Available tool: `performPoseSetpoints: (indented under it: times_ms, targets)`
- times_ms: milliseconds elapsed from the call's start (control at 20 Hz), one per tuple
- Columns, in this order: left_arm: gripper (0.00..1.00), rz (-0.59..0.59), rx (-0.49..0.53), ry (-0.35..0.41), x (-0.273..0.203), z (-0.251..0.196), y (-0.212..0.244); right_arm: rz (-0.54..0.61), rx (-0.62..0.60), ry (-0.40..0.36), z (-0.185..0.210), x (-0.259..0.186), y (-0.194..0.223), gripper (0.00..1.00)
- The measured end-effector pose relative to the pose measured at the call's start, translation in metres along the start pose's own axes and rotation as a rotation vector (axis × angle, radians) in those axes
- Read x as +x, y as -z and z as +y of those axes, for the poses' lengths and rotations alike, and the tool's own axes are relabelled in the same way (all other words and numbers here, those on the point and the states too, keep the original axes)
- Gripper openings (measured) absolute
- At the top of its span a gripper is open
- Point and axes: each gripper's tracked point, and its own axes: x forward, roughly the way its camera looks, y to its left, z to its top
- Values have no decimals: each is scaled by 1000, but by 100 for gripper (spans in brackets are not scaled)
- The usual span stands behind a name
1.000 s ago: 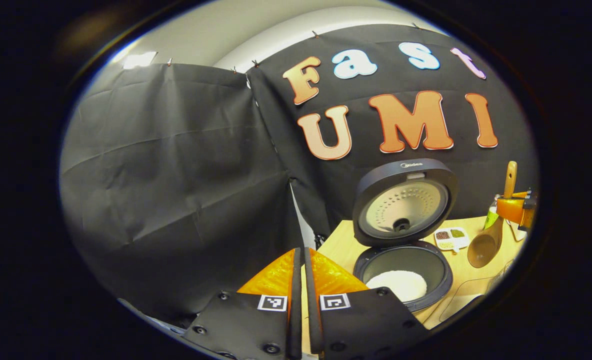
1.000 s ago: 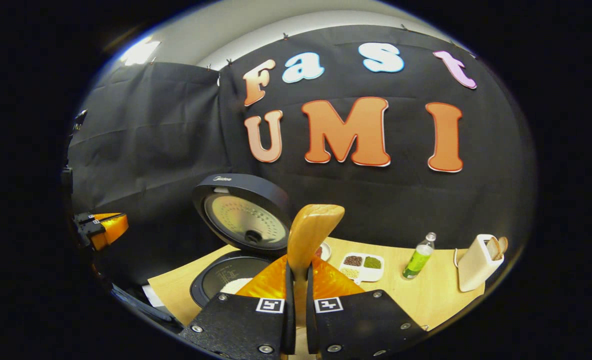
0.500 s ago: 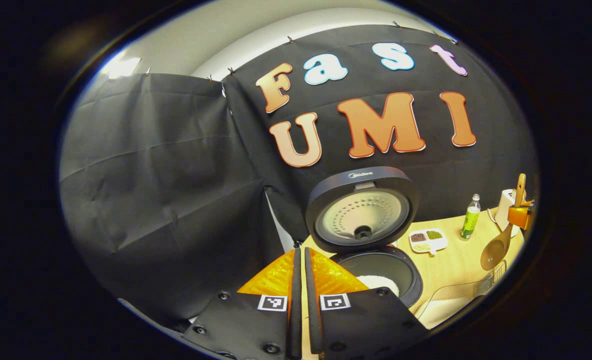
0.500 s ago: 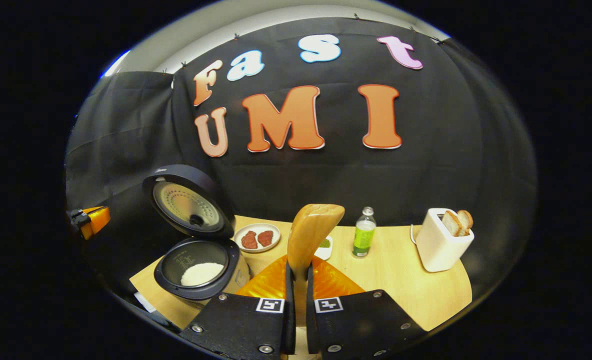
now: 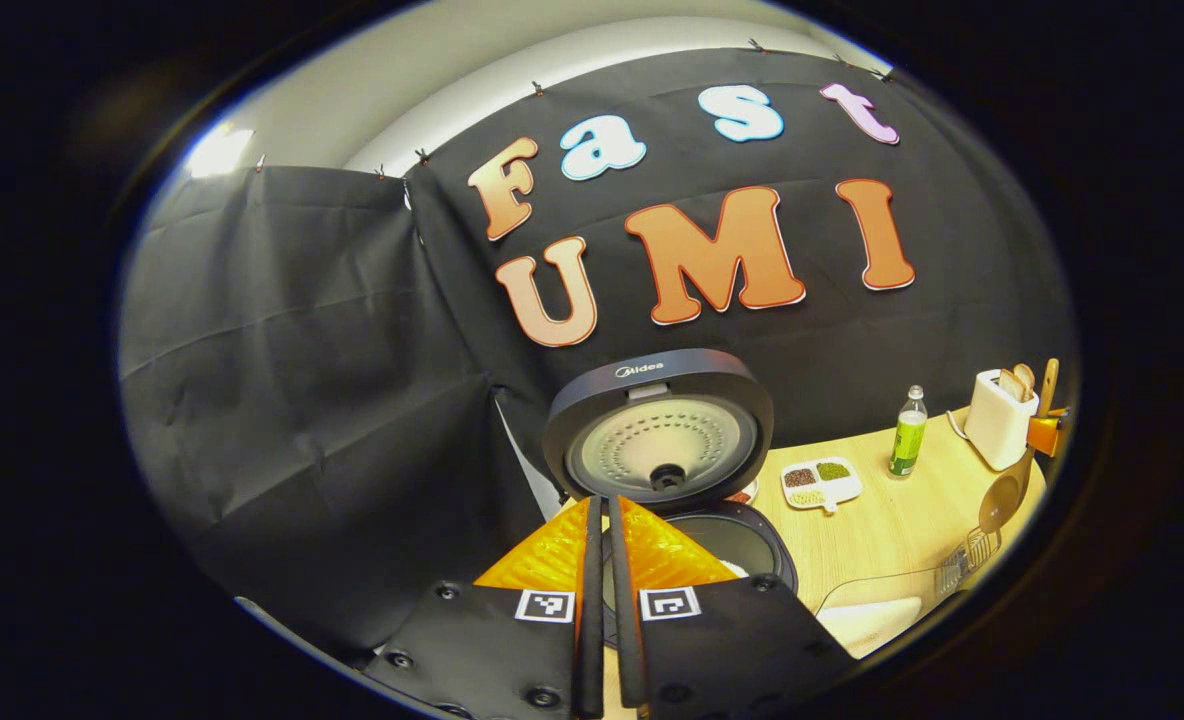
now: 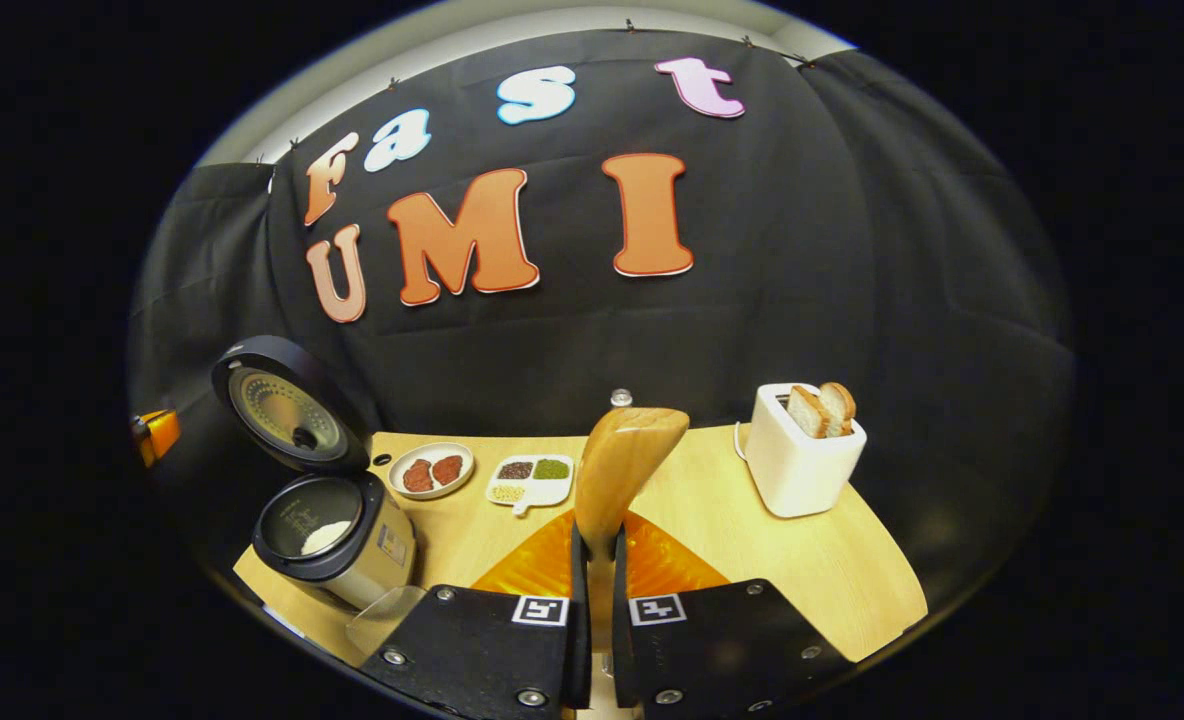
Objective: Close the left gripper, press the button to open the rice cooker; take a wooden spoon from the chopstick holder with the right hand, scoop a spoonful of rice and pour it into the rice cooker, then put the wooden spoon back into the chopstick holder.
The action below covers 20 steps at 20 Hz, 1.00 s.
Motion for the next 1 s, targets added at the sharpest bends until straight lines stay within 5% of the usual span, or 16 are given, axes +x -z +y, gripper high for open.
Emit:
performPoseSetpoints:
  times_ms: [600, 650, 750, 800, 850, 900, 1000]
  targets:
    - [10, -6, 74, 25, -3, -29, -18, 115, 115, 46, -29, 16, 70, 8]
    - [21, -8, 80, 29, -3, -32, -17, 122, 124, 48, -30, 18, 74, 8]
    - [21, -8, 87, 35, -4, -36, -18, 135, 141, 55, -32, 23, 84, 8]
    - [10, -7, 87, 36, -4, -36, -18, 146, 146, 59, -34, 24, 89, 8]
    - [10, -6, 86, 38, -3, -36, -18, 161, 149, 62, -35, 25, 95, 8]
    - [21, -4, 84, 39, -4, -37, -17, 180, 153, 63, -35, 27, 102, 8]
    - [21, 5, 79, 39, -3, -37, -13, 199, 155, 64, -36, 29, 109, 8]
